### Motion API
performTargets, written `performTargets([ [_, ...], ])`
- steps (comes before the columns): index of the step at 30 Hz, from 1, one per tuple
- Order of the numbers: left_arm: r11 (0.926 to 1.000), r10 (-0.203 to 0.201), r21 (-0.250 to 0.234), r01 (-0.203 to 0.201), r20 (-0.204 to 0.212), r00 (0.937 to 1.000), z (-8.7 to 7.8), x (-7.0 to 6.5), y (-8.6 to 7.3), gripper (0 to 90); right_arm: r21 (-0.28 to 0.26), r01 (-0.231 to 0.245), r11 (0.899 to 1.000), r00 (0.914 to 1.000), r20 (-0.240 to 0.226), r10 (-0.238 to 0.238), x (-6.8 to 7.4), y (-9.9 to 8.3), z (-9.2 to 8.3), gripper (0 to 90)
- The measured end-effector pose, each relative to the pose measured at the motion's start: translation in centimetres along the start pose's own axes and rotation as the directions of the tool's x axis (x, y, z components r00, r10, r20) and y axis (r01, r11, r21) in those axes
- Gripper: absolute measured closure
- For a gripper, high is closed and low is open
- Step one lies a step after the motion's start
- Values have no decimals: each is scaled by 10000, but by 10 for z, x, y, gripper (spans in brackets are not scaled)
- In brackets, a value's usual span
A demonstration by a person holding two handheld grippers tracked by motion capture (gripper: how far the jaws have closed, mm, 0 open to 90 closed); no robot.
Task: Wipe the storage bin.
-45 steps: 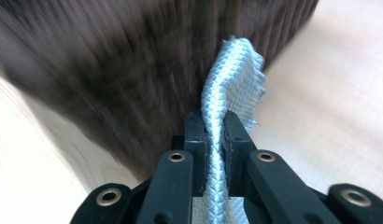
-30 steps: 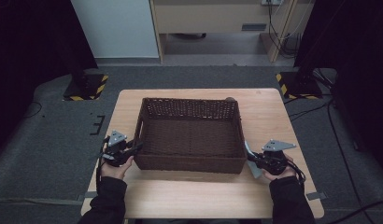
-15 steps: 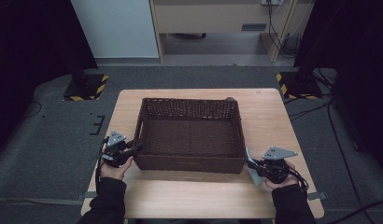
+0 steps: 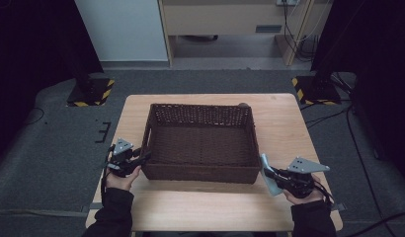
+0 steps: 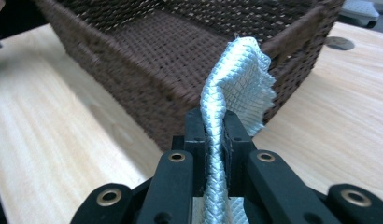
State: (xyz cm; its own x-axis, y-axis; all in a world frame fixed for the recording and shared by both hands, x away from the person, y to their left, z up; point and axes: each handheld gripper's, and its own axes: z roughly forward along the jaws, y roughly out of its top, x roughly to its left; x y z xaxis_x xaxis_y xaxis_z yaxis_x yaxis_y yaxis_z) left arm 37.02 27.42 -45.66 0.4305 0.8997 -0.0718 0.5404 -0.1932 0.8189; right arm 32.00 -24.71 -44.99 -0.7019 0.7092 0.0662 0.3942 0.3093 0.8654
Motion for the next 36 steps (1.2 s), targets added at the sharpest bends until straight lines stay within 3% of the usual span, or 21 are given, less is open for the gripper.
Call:
performTargets([
  [6, 10000, -27, 17, 27, 2, 10000, 0, 1, 0, 563, 1203, -60, 9927, 9999, 112, 47, 3, -16, 18, 839],
  [10, 10000, -19, -13, 19, -15, 10000, 0, 0, 0, 560, 2288, -232, 9732, 9997, 85, 218, 3, -28, 36, 839],
  [12, 10000, -24, -12, 24, -25, 10000, 0, 0, 0, 559, 2554, -315, 9663, 9995, 178, 278, 4, -30, 40, 839],
  [14, 10000, -31, -14, 31, -27, 10000, 0, 0, 0, 560, 2455, -357, 9687, 9993, 216, 314, 3, -28, 37, 839],
  [15, 10000, -32, -13, 32, -23, 10000, 0, 0, 0, 560, 2134, -402, 9761, 9990, 281, 350, 3, -24, 32, 839],
  [18, 10000, -36, -12, 36, -13, 10000, 0, 0, 0, 559, 570, -430, 9974, 9989, 212, 418, 4, -9, 10, 839],
  [20, 10000, -35, -13, 35, -18, 10000, 0, 0, 0, 559, -12, -304, 9995, 9995, 122, 304, 6, -2, 2, 839],
  [22, 10000, -42, 19, 42, -3, 10000, 0, 1, 0, 556, -175, -136, 9998, 9999, 102, 138, 9, 1, 0, 839],
  [27, 10000, -44, 25, 44, 0, 10000, 0, 1, 0, 554, 397, -291, 9988, 9995, 95, 287, 6, -8, 10, 839],
  [29, 10000, -47, 25, 47, -3, 10000, 0, 1, 0, 550, 1222, -314, 9920, 9993, 226, 289, 5, -16, 20, 839],
  [31, 10000, -44, 25, 44, -7, 10000, 0, 1, 0, 549, 1465, -305, 9887, 9994, 228, 275, 5, -18, 23, 839],
  [32, 10000, -60, 26, 60, 7, 10000, 0, 1, 0, 548, 1962, -263, 9802, 9995, 214, 225, 6, -22, 31, 839],
  [36, 10000, -62, 26, 62, 2, 10000, 0, 1, 0, 545, 2131, -420, 9761, 9989, 274, 369, 3, -25, 34, 839],
])
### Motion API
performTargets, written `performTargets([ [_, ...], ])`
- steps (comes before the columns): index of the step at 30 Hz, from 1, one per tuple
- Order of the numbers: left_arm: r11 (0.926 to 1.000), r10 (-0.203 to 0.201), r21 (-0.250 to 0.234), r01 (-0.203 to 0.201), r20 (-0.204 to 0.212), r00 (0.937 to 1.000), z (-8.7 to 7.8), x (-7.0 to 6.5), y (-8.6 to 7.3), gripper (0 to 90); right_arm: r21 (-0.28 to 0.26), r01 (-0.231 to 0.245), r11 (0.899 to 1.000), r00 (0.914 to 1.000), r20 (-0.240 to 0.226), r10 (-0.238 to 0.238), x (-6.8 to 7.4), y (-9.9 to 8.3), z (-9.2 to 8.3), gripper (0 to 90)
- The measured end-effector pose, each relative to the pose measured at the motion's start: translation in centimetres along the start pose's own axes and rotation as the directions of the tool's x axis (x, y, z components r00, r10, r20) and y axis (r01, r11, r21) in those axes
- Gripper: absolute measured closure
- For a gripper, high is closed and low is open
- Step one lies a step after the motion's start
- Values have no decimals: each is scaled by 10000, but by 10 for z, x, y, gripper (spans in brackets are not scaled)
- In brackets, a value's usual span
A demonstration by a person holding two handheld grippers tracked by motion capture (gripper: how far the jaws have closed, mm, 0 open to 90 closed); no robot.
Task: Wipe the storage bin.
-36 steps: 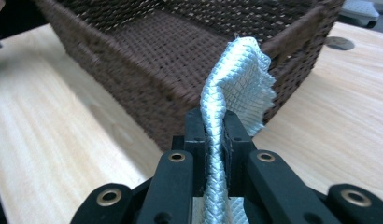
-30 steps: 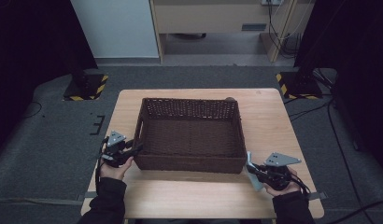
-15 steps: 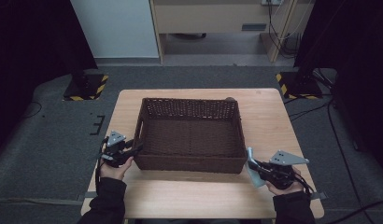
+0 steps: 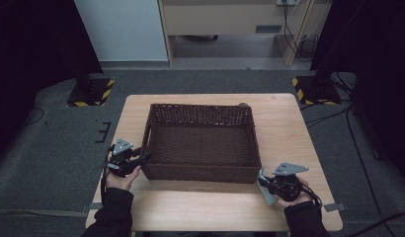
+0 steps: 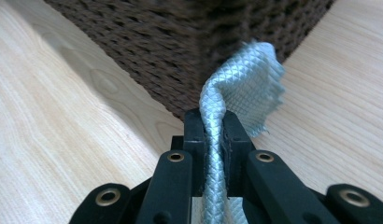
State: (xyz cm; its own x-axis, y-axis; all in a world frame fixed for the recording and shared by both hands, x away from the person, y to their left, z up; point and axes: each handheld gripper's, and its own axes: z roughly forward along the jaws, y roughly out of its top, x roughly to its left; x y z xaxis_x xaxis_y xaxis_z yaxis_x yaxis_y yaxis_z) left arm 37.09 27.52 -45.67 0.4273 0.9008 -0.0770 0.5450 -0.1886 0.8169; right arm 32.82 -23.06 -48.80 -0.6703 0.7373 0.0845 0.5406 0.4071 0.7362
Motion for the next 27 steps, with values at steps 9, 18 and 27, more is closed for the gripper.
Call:
performTargets([
  [9, 10000, -29, 15, 29, 68, 10000, 0, 1, 0, 530, -977, -1146, 9886, 9799, 1524, 1287, -33, -7, -24, 839],
  [18, 10000, -65, 7, 65, 80, 9999, 1, 2, 0, 527, -1194, -1793, 9765, 9359, 2851, 2067, -65, -22, -31, 838],
  [27, 10000, -86, 8, 86, 88, 9999, 1, 2, 0, 516, -534, -2124, 9757, 9324, 2878, 2187, -74, -28, -14, 781],
])
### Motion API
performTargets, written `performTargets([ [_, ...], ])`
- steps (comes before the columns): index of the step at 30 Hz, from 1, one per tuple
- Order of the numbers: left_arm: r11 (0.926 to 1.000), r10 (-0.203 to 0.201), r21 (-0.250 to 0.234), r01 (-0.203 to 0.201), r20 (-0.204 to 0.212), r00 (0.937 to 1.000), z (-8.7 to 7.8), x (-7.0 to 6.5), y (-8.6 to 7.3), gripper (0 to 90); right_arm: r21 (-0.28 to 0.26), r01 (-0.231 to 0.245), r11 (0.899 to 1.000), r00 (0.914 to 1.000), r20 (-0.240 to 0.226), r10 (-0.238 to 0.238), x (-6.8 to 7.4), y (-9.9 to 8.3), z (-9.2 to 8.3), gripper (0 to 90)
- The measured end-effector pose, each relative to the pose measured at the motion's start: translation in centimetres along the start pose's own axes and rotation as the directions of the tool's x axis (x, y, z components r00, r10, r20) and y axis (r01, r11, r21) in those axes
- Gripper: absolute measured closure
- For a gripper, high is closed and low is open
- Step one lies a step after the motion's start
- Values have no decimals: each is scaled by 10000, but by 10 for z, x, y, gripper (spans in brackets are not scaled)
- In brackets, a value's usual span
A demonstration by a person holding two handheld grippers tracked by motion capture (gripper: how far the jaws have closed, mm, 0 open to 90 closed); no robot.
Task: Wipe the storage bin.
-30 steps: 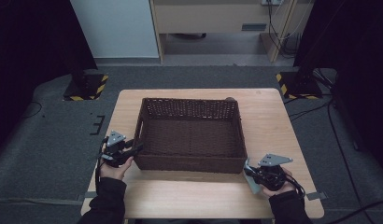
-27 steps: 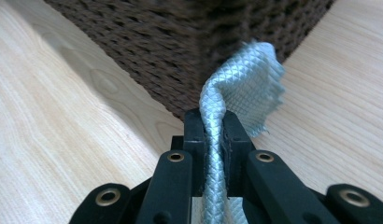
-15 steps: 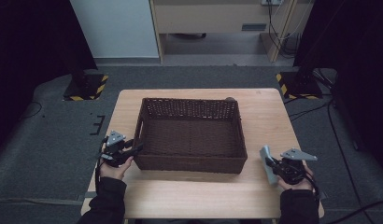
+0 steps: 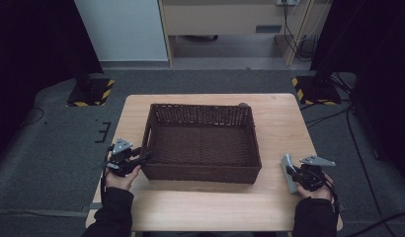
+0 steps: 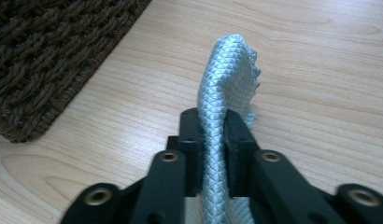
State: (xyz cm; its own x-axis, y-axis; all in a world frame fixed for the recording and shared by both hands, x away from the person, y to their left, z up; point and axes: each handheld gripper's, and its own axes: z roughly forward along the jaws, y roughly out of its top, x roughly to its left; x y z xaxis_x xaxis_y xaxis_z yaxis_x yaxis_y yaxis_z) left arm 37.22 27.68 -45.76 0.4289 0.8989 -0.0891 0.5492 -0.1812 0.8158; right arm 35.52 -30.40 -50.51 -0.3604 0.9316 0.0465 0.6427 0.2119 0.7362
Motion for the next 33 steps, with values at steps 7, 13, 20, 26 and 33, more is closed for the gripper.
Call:
performTargets([
  [7, 10000, 9, 8, -9, 3, 10000, 0, 0, 0, 513, -994, 16, 9950, 9991, 431, 27, 1, 7, -10, 595],
  [13, 10000, -24, 43, 24, 17, 10000, 0, 1, 0, 505, -2147, 31, 9767, 10000, 89, -12, 11, 24, -31, 594],
  [20, 10000, 68, 66, -68, -33, 10000, -1, 2, 2, 493, -2975, 116, 9547, 9896, -1338, -537, 47, 51, -47, 635],
  [26, 10000, 57, -64, -56, 129, 9999, -5, 4, 3, 529, -2688, 389, 9624, 9739, -2055, -968, 77, 62, -33, 667],
  [33, 9994, 348, 58, -350, 236, 9991, -5, -1, 5, 641, -2273, 315, 9733, 9709, -2245, -838, 83, 64, -14, 750],
])
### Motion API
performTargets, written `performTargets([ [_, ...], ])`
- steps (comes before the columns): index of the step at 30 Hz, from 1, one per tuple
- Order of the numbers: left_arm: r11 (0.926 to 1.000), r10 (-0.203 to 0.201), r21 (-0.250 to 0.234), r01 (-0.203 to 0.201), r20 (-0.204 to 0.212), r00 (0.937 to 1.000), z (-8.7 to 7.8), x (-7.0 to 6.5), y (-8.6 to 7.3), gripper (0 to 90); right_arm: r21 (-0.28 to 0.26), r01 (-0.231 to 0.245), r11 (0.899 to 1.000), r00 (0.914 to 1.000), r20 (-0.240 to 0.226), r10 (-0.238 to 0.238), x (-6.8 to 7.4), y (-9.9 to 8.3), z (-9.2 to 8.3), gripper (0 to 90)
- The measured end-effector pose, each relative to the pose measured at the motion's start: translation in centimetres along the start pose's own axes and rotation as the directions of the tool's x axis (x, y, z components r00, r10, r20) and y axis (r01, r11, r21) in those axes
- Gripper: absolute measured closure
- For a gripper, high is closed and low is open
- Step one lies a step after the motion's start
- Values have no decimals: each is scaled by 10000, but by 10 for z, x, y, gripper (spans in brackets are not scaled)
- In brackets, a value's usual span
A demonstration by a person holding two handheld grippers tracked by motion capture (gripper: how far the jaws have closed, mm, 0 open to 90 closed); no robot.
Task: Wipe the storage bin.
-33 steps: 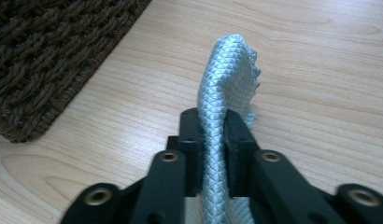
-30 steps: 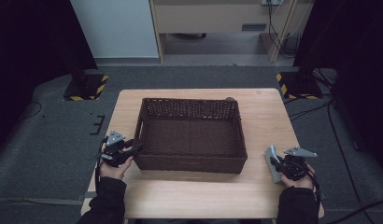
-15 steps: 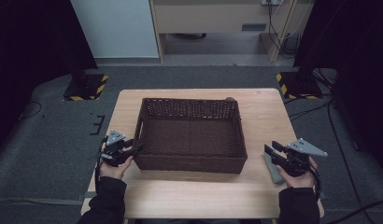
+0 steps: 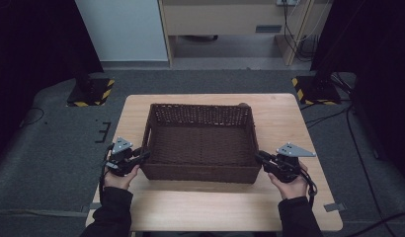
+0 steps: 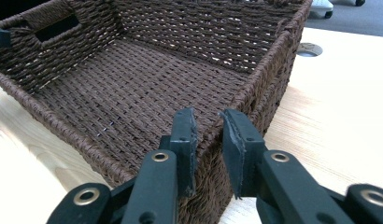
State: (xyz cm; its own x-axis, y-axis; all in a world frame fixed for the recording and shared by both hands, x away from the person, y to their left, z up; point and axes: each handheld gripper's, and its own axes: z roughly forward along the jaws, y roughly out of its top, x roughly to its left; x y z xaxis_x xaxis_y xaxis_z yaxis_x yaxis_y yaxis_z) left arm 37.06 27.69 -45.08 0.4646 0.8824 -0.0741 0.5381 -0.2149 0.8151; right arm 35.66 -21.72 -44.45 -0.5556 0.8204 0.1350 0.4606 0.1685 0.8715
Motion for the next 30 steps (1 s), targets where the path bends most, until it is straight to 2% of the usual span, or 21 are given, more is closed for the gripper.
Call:
performTargets([
  [5, 10000, -34, 1, 34, 6, 10000, 2, -5, 0, 647, -120, -99, 9999, 9999, -45, 99, -6, 0, 1, 763],
  [11, 10000, -25, -22, 24, -38, 10000, 6, -10, 1, 644, -139, -13, 9999, 9999, 173, 15, -13, 3, 3, 768],
  [18, 10000, -56, -13, 56, -6, 10000, 6, -11, 1, 639, -134, 162, 9998, 9994, 299, -158, -13, 2, 3, 769],
  [22, 10000, -6, -21, 6, 36, 10000, 5, -12, 0, 625, -258, 77, 9996, 9993, 361, -68, -13, 1, 3, 759],
  [25, 9999, -61, -121, 61, 5, 10000, 4, -12, 0, 541, -348, 202, 9992, 9988, 457, -186, -12, 2, 2, 699],
  [28, 9991, -159, -397, 155, -98, 9998, -1, -9, 1, 470, -833, 84, 9965, 9993, 374, -53, -12, 5, -5, 615],
  [30, 9977, -229, -639, 217, -183, 9996, -7, -6, 1, 439, -1168, 88, 9931, 9986, 523, -26, -14, 7, -10, 542],
])
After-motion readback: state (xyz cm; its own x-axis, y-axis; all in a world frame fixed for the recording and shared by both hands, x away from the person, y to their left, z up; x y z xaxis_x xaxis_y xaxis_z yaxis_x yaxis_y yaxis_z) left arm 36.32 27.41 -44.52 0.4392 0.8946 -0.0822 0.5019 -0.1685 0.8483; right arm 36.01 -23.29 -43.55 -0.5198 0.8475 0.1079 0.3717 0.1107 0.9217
